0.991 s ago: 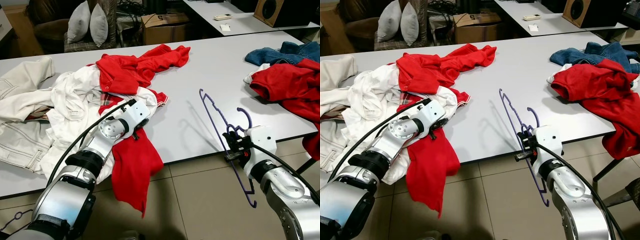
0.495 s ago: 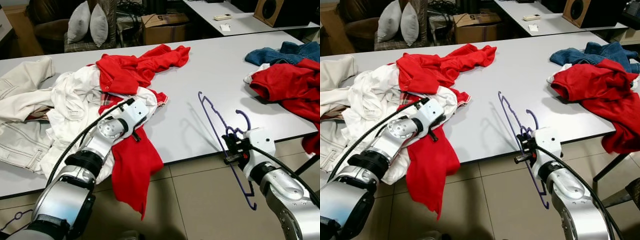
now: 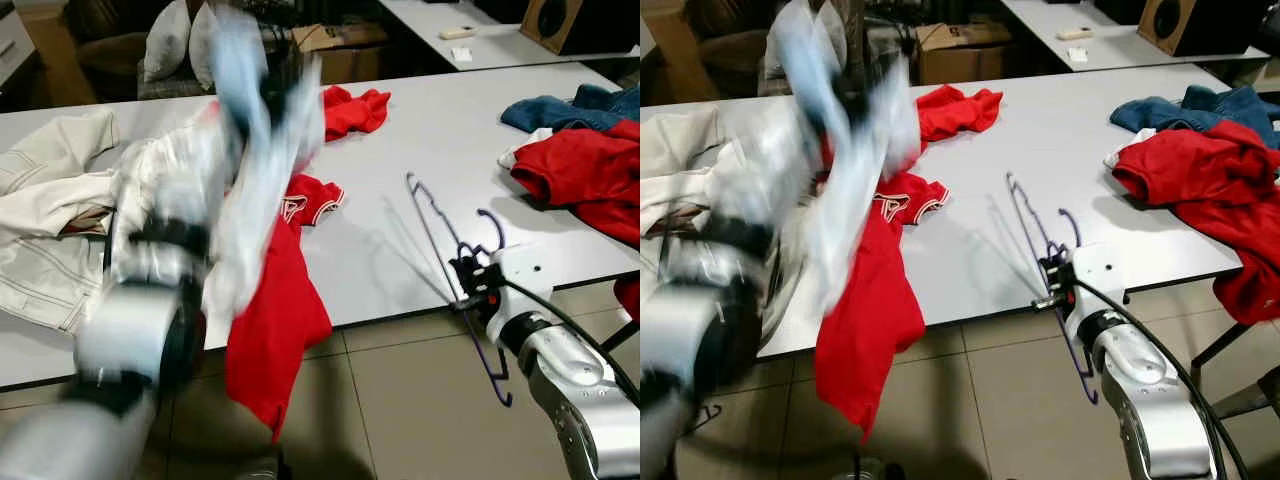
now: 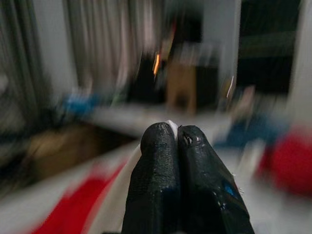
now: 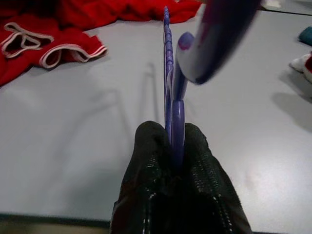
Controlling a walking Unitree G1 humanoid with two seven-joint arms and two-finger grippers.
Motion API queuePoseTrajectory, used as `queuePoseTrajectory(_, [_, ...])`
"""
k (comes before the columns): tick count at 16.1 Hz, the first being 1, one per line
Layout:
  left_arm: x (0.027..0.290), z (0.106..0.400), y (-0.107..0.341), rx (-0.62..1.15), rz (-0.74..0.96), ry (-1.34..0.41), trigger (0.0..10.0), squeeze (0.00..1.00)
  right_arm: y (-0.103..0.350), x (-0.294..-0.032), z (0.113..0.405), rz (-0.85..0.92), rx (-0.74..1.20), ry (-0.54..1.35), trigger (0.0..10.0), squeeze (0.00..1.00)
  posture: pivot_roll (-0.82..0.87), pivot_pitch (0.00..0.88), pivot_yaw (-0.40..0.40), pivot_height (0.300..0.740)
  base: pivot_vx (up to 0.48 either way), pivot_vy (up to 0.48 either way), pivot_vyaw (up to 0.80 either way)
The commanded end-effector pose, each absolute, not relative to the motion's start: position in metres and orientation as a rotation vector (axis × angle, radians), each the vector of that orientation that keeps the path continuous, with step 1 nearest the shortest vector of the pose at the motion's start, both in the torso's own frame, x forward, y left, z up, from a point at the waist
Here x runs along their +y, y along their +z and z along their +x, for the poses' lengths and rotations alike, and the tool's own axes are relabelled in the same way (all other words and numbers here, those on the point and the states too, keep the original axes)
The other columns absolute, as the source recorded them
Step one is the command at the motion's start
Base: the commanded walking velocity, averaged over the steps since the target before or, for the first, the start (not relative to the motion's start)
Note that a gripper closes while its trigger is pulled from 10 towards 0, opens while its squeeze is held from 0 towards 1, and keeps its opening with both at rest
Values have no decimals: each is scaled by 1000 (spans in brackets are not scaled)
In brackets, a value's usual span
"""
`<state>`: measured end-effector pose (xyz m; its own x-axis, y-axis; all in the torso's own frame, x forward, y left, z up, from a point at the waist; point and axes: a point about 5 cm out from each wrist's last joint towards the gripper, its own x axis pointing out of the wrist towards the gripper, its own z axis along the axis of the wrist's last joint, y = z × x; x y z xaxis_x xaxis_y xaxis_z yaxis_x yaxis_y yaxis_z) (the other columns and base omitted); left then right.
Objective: Hang hanger
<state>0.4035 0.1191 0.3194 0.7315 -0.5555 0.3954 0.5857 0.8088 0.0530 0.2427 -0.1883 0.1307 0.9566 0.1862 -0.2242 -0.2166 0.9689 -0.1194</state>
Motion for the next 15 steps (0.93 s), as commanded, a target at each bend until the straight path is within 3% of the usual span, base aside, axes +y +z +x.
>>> queuePoseTrajectory(1, [121,393,368,-586,-199,-681,0,0,133,-194,245,-148,191,163,10000,0,-45,0,59,740,0,0,0])
queuePoseTrajectory(3, [128,384,400,-687,-327,-739,0,0,133,-195,246,-138,182,138,10000,0,-44,0,65,740,0,0,0])
queuePoseTrajectory(4, [132,387,393,-656,-359,-757,0,0,133,-195,246,-135,178,131,10000,0,-43,0,68,740,0,0,0])
queuePoseTrajectory(6, [123,394,352,-505,-226,-755,0,0,134,-196,247,-129,170,116,10000,0,-44,0,68,740,0,0,0])
queuePoseTrajectory(8, [108,397,289,-260,47,-776,0,0,134,-198,247,-131,166,102,10000,0,-41,0,62,740,0,0,0])
queuePoseTrajectory(10, [93,384,223,-64,124,-881,0,0,134,-199,248,-137,167,97,10000,0,-42,0,57,740,0,0,0])
queuePoseTrajectory(11, [91,379,214,-37,168,-917,0,0,134,-199,248,-138,168,97,10000,0,-43,0,56,740,0,0,0])
queuePoseTrajectory(13, [92,345,179,84,327,-1187,0,0,134,-200,248,-144,172,102,10000,0,-43,0,55,740,0,0,0])
queuePoseTrajectory(15, [110,311,168,261,302,-1434,0,0,133,-202,248,-146,173,95,10000,0,-38,0,51,740,0,0,0])
